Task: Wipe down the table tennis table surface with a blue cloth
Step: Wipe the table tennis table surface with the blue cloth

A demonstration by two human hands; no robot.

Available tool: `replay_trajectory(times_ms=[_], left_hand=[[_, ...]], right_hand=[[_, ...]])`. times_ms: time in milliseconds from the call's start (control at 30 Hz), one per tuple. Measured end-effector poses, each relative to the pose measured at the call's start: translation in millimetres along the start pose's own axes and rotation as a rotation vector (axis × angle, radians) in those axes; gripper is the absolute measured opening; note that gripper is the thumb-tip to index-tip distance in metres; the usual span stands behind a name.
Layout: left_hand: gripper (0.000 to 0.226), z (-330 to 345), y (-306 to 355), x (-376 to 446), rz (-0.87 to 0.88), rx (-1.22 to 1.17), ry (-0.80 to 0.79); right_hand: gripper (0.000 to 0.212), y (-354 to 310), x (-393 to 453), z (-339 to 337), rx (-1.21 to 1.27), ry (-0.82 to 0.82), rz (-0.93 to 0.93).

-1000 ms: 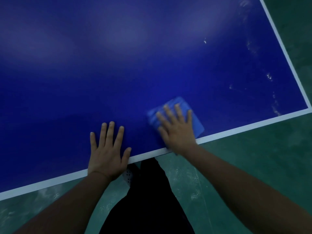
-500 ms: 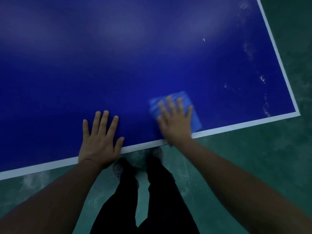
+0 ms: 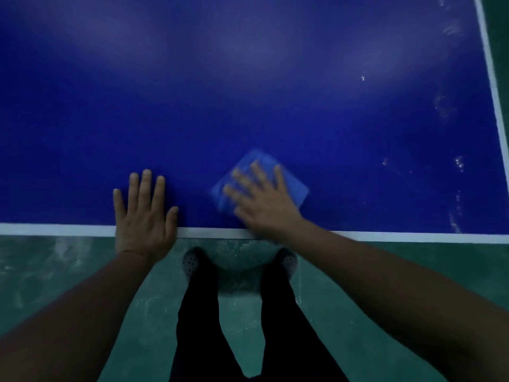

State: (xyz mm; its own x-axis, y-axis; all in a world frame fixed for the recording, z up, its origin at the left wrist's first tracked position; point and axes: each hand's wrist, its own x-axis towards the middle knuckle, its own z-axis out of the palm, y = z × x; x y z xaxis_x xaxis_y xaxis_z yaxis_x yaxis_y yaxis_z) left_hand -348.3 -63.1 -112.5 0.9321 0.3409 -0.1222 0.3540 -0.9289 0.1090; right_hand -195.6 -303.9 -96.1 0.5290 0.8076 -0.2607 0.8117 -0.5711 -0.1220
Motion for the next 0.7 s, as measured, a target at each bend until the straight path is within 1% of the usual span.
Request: replay_trajectory(times_ms=[33, 67, 100, 133, 200, 267, 333, 367, 400, 433, 467, 533, 567, 600, 633, 667, 700], left_hand=[[0.071, 1.9, 3.3, -4.8, -0.044, 0.001, -0.007], [0.071, 3.2, 5.7, -7.5, -0.076, 0.005, -0.02], [0.072, 3.6, 7.6, -7.8, -0.1, 0.011, -0.033], [0.072, 3.7, 8.1, -7.0, -0.115, 0.019, -0.045], [0.073, 2.7, 8.0, -5.5, -0.119, 0.041, -0.061], [0.072, 1.8, 7.5, -5.6, -0.109, 0.055, -0.073], [0.072, 0.4, 7.7, -5.3, -0.107, 0.05, -0.083], [0.073, -0.4, 8.0, -4.9, -0.108, 0.045, -0.084], [0.073, -1.0, 7.5, -4.7, -0.107, 0.036, -0.081], [0.073, -1.6, 6.2, -4.7, -0.101, 0.015, -0.072], [0.074, -2.2, 3.5, -5.3, -0.088, -0.025, -0.057], [0.073, -3.8, -3.8, -7.9, -0.038, -0.135, -0.021], [0.073, -4.2, -7.8, -9.6, -0.012, -0.185, -0.003], [0.073, -4.7, -11.5, -11.4, 0.004, -0.222, 0.01], [0.074, -5.8, -14.1, -13.2, 0.006, -0.243, 0.019], [0.074, -6.5, -14.7, -14.5, -0.005, -0.25, 0.025], [0.074, -7.6, -13.1, -15.0, -0.023, -0.242, 0.032]], right_hand=[[0.054, -3.2, -16.4, 7.4, -0.04, -0.023, -0.205], [0.052, 9.4, -31.2, 12.2, -0.052, -0.013, -0.324], [0.051, 32.7, -40.6, 12.5, -0.068, 0.018, -0.357], [0.05, 58.7, -45.8, 10.9, -0.093, 0.035, -0.32], [0.052, 111.8, -46.8, 2.3, -0.116, 0.024, -0.155], [0.057, 137.5, -36.3, -11.9, -0.075, -0.021, 0.03], [0.061, 120.5, -10.2, -20.1, -0.015, 0.0, 0.233], [0.061, 99.3, 6.8, -21.9, 0.009, 0.029, 0.322], [0.059, 73.4, 23.2, -23.8, 0.025, 0.044, 0.366], [0.057, 45.1, 36.6, -23.9, 0.034, 0.045, 0.354], [0.055, 15.4, 44.8, -20.9, 0.035, 0.037, 0.282], [0.054, -34.2, 38.0, -12.6, 0.032, 0.008, 0.049], [0.053, -46.3, 24.2, -8.2, 0.042, -0.001, -0.03], [0.053, -44.4, 8.9, -2.7, 0.055, 0.009, -0.066], [0.054, -29.3, -6.6, 3.1, 0.052, 0.013, -0.052], [0.055, -5.4, -23.0, 8.6, 0.041, 0.016, 0.018], [0.057, 26.6, -40.3, 13.6, 0.02, 0.024, 0.136]])
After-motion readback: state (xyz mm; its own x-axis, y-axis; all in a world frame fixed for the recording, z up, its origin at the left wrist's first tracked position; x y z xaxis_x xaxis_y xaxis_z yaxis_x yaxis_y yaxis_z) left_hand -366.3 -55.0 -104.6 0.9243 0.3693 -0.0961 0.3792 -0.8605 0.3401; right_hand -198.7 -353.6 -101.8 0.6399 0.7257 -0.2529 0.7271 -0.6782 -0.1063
